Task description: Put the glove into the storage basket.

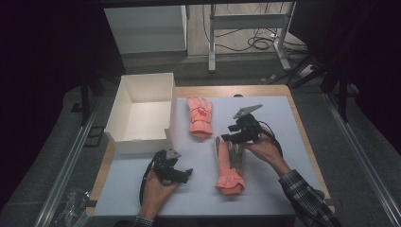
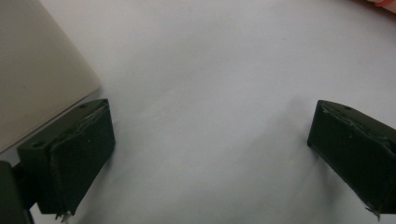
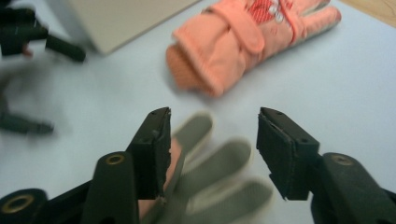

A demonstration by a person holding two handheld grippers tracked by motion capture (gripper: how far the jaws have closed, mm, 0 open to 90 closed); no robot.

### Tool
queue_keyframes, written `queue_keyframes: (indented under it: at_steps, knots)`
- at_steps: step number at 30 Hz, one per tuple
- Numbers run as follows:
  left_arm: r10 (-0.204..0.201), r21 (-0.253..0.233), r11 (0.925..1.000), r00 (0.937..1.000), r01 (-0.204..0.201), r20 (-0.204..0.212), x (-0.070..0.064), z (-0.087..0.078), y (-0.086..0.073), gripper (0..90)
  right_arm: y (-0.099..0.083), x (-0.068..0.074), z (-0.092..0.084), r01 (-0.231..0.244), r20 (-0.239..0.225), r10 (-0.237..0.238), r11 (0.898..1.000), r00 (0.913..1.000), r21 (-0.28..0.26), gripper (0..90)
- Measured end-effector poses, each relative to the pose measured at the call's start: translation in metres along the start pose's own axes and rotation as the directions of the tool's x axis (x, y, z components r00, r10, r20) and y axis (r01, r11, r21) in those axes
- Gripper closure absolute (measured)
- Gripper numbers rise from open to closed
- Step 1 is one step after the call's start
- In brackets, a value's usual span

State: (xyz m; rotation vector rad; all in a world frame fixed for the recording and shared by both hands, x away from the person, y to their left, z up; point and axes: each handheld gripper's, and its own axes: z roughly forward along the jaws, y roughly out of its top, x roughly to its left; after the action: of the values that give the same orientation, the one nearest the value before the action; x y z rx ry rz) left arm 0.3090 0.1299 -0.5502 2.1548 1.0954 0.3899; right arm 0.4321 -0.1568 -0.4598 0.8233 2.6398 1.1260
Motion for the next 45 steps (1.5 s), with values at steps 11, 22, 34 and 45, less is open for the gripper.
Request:
queue_keyframes:
  at_steps: [11, 22, 34, 45]
  knots:
    - [0.001, 0.001, 1.0, 1.0, -0.001, -0.001, 0.0, 0.0, 0.0, 0.7, 0.052, -0.029, 0.049, -0.093, 0.049, 0.093, 0.996, 0.9945, 0.003, 40.0]
    - [-0.003, 0.001, 1.0, 1.0, 0.003, 0.0, 0.0, 0.0, 0.0, 0.7, 0.079, -0.043, 0.085, -0.072, 0.091, 0.071, 0.997, 0.9933, 0.001, 50.8]
    - [-0.005, 0.0, 1.0, 1.0, 0.005, 0.0, 0.0, 0.0, 0.0, 0.7, 0.087, -0.05, 0.129, -0.118, 0.086, 0.112, 0.99, 0.99, 0.078, 51.7]
    - [-0.005, -0.001, 1.0, 1.0, 0.005, 0.0, 0.0, 0.0, 0.0, 0.7, 0.087, -0.04, 0.127, -0.129, 0.11, 0.117, 0.986, 0.987, 0.105, 86.2]
